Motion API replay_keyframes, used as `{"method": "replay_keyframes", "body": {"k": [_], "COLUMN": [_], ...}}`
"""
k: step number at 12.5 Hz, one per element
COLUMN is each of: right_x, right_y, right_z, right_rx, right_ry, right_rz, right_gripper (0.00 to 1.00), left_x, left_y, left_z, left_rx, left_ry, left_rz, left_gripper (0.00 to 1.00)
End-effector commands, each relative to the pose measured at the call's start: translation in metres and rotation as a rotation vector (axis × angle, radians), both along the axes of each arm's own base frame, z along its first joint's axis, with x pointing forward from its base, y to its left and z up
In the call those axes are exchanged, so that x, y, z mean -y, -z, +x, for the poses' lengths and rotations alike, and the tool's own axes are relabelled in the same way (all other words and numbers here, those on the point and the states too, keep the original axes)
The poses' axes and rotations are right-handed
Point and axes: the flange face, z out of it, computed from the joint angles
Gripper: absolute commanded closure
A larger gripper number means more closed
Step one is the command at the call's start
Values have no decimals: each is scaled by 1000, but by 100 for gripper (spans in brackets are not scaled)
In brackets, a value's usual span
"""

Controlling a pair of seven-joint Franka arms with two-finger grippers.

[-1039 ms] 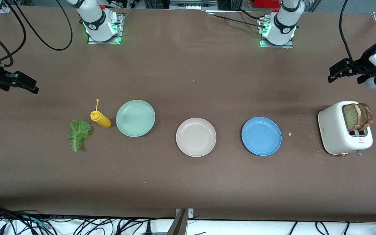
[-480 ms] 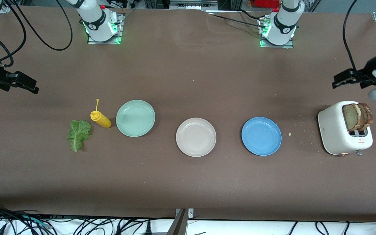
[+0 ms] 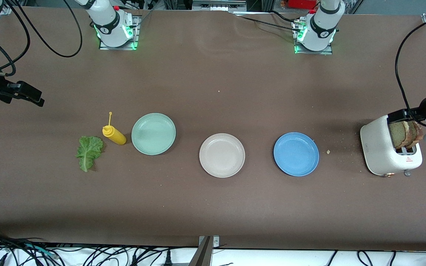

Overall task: Make sandwich in beige plate with both arms
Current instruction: 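Reach the left gripper down to the bread slice in the toaster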

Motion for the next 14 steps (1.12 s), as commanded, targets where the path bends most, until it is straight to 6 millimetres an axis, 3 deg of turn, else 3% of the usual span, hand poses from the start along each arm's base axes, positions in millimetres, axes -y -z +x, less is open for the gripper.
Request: {"method": "replay_keyframes", "body": {"k": [1,3,7,14], "right_x": [-2,-2,-2,-2], "right_y": [-2,-2,-2,2], "right_z": [0,0,0,1], "right_rx": [6,6,6,0], "right_ry": [-2,-2,-2,-3], "right_rz": [10,10,10,9], "right_gripper": [0,0,0,0], "left_x": [-41,-61,-81,-77], "left_y": [37,59,90,111], "left_z": [6,2,-6,-11], "left_rx": [-11,-17,-22,-57], "left_ry": [29,9,-26,-24], "left_rz": [-3,-9,-28,-39], "left_gripper": [0,0,0,0]}}
